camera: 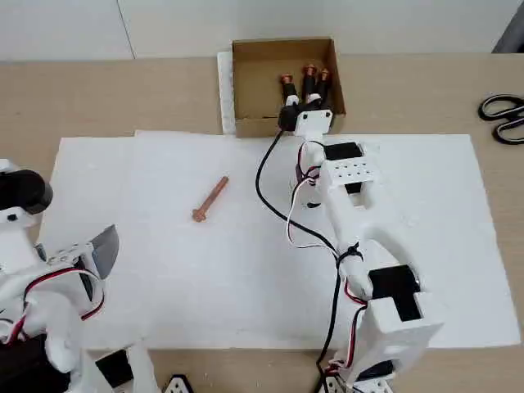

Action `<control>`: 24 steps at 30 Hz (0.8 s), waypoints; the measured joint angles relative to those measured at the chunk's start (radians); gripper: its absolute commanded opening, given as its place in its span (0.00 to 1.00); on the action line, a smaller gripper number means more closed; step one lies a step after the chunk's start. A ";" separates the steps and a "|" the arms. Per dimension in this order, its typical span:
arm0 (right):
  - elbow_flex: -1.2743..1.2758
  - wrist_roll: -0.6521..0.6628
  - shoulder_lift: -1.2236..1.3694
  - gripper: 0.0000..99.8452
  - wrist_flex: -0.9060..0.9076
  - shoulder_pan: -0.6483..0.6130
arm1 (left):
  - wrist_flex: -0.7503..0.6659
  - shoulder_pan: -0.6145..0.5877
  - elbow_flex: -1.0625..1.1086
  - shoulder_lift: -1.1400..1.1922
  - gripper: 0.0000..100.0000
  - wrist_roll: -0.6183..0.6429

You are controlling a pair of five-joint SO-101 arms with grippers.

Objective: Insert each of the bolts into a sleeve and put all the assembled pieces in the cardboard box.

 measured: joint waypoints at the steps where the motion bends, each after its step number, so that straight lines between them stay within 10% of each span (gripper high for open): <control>1: 0.000 0.000 0.000 0.06 0.000 0.000 | 0.000 0.000 0.000 0.000 0.33 0.002; 24: 0.018 0.000 -0.003 0.14 -0.018 -0.060 | 0.000 0.000 0.000 -0.008 0.33 0.008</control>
